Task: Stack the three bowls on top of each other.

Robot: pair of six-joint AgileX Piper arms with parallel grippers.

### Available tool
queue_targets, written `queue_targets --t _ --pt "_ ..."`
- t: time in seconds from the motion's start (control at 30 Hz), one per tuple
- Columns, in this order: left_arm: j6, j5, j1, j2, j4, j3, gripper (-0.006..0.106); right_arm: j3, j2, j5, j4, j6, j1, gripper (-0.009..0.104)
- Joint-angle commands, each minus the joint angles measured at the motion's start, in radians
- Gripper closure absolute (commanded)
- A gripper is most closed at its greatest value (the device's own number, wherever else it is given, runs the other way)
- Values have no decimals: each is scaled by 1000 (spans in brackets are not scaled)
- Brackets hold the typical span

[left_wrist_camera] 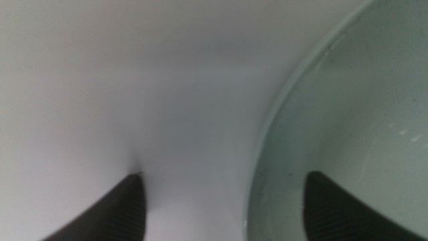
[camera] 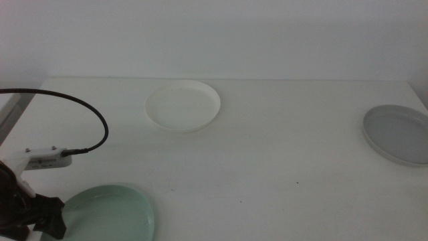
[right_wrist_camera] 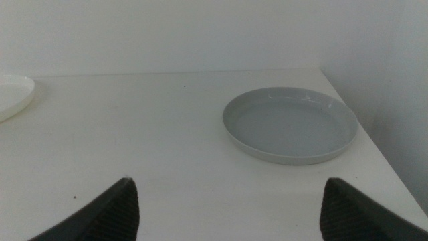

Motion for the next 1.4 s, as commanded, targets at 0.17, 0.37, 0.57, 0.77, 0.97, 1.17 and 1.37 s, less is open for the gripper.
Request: queue_targets --t 0.17,0.37,0.57,0.77,0.97,1.17,1.37 --pt "-24 26 0 35 -24 17 71 3 -5 -2 -7 -4 -3 4" --pt "-27 131 -2 3 -18 -22 102 3 -5 -2 -7 -4 -3 4" --pt "-140 224 -90 -150 -16 -125 102 3 -5 -2 -7 -4 -3 4" --pt "-244 155 -263 -151 -19 -255 102 3 -5 -2 -7 -4 -3 4" --pt "-275 142 -401 -10 -86 -409 102 3 -5 -2 -7 -4 -3 4" --pt "-323 142 -512 149 -95 -573 102 3 -5 -2 -7 -4 -3 4" --pt "-354 200 -559 272 -105 -736 102 3 -5 -2 -7 -4 -3 4"
